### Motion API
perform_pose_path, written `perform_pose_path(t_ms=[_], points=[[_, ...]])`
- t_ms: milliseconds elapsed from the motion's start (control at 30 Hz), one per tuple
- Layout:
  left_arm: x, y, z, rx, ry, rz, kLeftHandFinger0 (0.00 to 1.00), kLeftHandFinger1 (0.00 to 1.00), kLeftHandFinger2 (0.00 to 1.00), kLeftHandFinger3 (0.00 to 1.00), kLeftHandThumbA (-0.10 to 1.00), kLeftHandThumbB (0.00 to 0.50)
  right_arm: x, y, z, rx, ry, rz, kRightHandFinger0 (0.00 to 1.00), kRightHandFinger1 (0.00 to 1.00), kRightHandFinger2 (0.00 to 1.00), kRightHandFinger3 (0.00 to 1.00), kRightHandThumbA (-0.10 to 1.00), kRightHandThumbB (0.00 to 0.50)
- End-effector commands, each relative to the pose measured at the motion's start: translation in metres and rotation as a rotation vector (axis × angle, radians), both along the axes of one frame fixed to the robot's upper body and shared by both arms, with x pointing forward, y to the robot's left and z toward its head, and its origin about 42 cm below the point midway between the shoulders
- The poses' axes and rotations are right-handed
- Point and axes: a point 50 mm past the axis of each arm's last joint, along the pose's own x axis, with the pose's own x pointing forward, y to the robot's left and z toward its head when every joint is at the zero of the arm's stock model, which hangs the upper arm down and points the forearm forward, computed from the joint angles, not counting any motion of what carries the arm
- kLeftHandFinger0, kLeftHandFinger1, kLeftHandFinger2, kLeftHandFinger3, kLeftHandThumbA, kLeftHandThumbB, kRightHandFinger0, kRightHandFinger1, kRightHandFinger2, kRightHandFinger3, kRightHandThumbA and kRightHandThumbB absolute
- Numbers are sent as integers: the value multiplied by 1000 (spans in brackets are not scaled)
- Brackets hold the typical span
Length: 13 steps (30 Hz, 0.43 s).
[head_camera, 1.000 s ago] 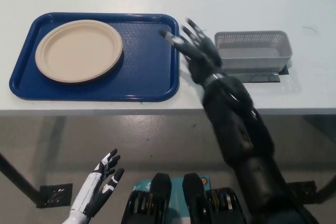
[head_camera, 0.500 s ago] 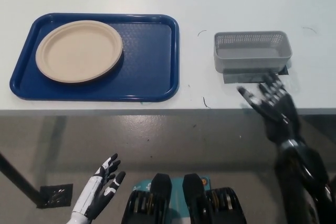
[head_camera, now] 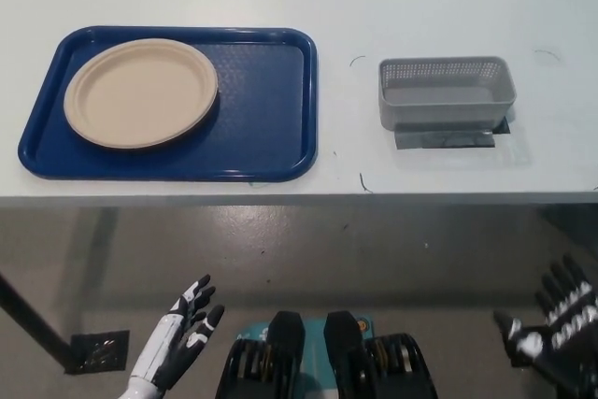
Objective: Use the right hand to pick up a plate from a leveled surface and place it into a tray on the left side
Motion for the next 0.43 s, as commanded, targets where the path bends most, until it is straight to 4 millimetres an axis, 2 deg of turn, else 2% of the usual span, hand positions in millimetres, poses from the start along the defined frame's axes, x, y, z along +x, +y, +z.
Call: perform_pose_path(t_ms=[0,100,133,167,233,300,400], points=[[20,-1,25,11,-126,-3,1000,1000,1000,1000,851,234,-30,25,31,-311,-500,201,1000,1000,1000,1000,1000,315],[21,0,26,25,-130,-4,1000,1000,1000,1000,864,246,-10,28,-1,-321,-415,216,1000,1000,1000,1000,1000,308],[21,0,26,26,-130,-5,1000,1000,1000,1000,865,246,-7,28,-7,-320,-394,221,1000,1000,1000,1000,1000,308],[21,0,26,27,-131,-5,1000,1000,1000,1000,867,248,2,28,-20,-331,-359,226,1000,1000,1000,1000,1000,287],[22,0,27,29,-129,-11,1000,1000,1000,1000,862,233,13,26,-42,-366,-286,231,1000,1000,1000,1000,1000,297],[21,-1,26,32,-132,-13,1000,1000,1000,1000,860,228,22,26,-58,-357,-236,233,1000,1000,1000,1000,1000,295],[19,1,26,35,-127,-9,1000,1000,1000,1000,868,237,28,28,-68,-355,-190,235,1000,1000,1000,1000,1000,318]])
